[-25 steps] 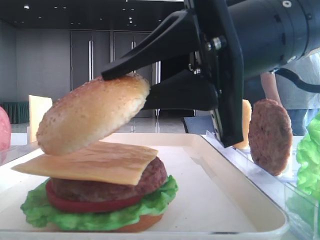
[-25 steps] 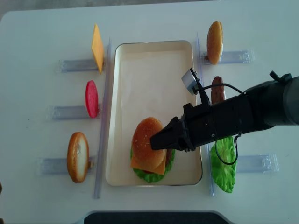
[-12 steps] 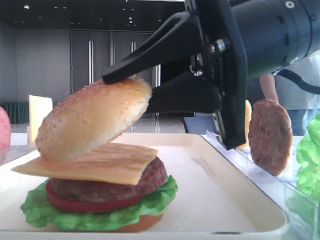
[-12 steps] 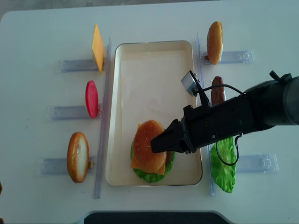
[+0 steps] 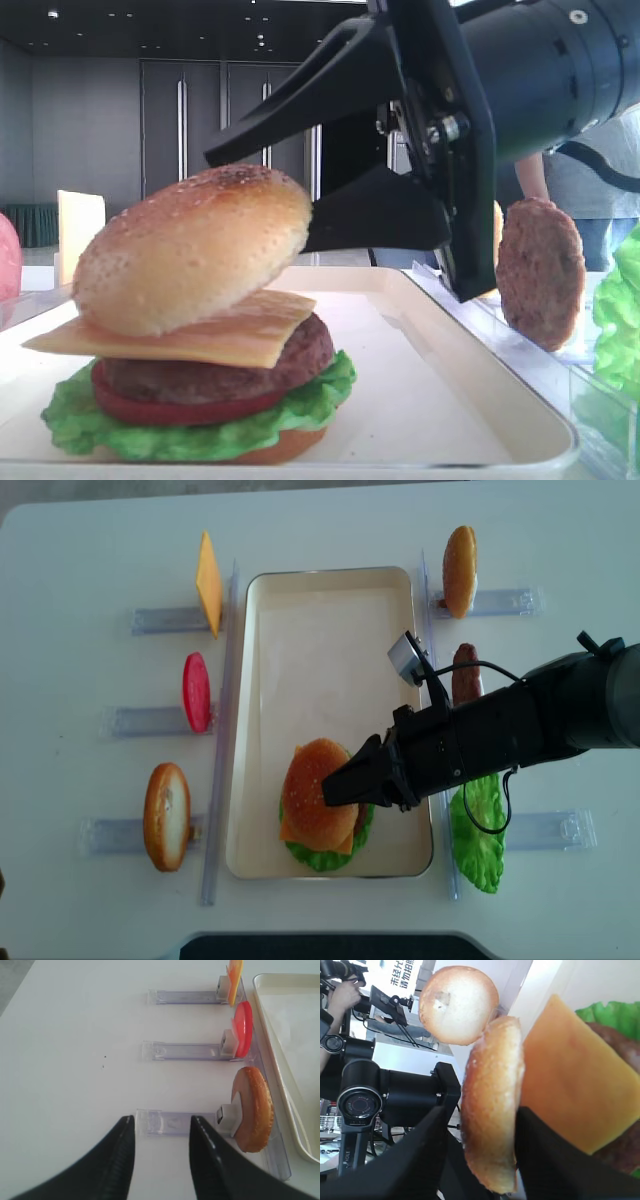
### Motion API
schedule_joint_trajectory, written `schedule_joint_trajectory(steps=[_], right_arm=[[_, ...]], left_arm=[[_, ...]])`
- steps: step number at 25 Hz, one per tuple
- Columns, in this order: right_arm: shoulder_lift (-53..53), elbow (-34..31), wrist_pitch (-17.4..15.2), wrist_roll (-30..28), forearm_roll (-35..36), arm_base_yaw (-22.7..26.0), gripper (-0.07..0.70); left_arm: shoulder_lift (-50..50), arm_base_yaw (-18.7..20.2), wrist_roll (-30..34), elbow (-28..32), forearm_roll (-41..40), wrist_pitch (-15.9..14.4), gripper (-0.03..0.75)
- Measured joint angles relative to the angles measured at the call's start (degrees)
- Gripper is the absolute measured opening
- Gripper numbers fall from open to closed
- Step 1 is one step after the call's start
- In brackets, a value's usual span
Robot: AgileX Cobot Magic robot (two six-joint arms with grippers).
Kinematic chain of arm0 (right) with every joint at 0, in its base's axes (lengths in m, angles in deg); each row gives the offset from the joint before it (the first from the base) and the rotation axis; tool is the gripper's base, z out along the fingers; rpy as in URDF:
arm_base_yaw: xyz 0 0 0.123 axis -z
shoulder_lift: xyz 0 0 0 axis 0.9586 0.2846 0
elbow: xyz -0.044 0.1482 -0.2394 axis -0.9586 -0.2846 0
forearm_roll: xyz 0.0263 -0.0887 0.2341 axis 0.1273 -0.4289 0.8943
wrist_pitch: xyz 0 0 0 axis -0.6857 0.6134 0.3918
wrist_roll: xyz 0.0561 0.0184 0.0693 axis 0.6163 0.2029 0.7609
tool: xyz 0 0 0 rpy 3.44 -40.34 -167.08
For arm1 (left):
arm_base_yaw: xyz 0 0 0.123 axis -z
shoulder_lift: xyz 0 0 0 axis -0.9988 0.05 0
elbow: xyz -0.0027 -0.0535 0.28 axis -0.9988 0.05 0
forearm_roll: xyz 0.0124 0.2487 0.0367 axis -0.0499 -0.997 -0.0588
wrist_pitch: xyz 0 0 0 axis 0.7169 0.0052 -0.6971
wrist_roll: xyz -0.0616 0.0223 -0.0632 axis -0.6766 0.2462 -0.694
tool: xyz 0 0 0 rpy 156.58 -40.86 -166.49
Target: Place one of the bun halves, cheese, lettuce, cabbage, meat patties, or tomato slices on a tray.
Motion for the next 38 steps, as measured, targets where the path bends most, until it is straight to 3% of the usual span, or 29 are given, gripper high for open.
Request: schedule_joint_trajectory(steps=[3, 16, 18, 21, 24, 26, 29, 33, 36, 38], right_arm=[[-1.31, 0.0, 2.5, 0.0, -0.92, 0.0, 0.31], [-12.97, 0.0, 20.86, 5.55, -15.1, 0.0, 0.314], [-15.13, 0.3, 23.38, 8.89, -21.5, 0.0, 0.314], [-18.97, 2.76, 24.48, 22.94, -40.44, 0.0, 0.316], [-23.0, 7.21, 20.29, 45.38, -66.55, 0.8, 0.316], [-25.55, 10.79, 14.25, 59.97, -82.33, 2.63, 0.316], [-28.86, 14.42, 4.59, 71.56, -99.11, 7.71, 0.316], [-34.07, 16.0, -2.46, 75.03, -104.18, 20.28, 0.316], [-39.02, 16.0, -3.73, 76.54, -104.29, 29.03, 0.316], [-42.61, 16.0, -4.1, 77.74, -104.29, 32.09, 0.316]], left_arm=[[0.0, 0.0, 0.0, 0.0, 0.0, 0.0, 0.283], [0.0, 0.0, 0.0, 0.0, 0.0, 0.0, 0.283], [0.0, 0.0, 0.0, 0.0, 0.0, 0.0, 0.283], [0.0, 0.0, 0.0, 0.0, 0.0, 0.0, 0.283], [0.0, 0.0, 0.0, 0.0, 0.0, 0.0, 0.283], [0.0, 0.0, 0.0, 0.0, 0.0, 0.0, 0.283], [0.0, 0.0, 0.0, 0.0, 0.0, 0.0, 0.283], [0.0, 0.0, 0.0, 0.0, 0.0, 0.0, 0.283], [0.0, 0.0, 0.0, 0.0, 0.0, 0.0, 0.282], [0.0, 0.0, 0.0, 0.0, 0.0, 0.0, 0.282]])
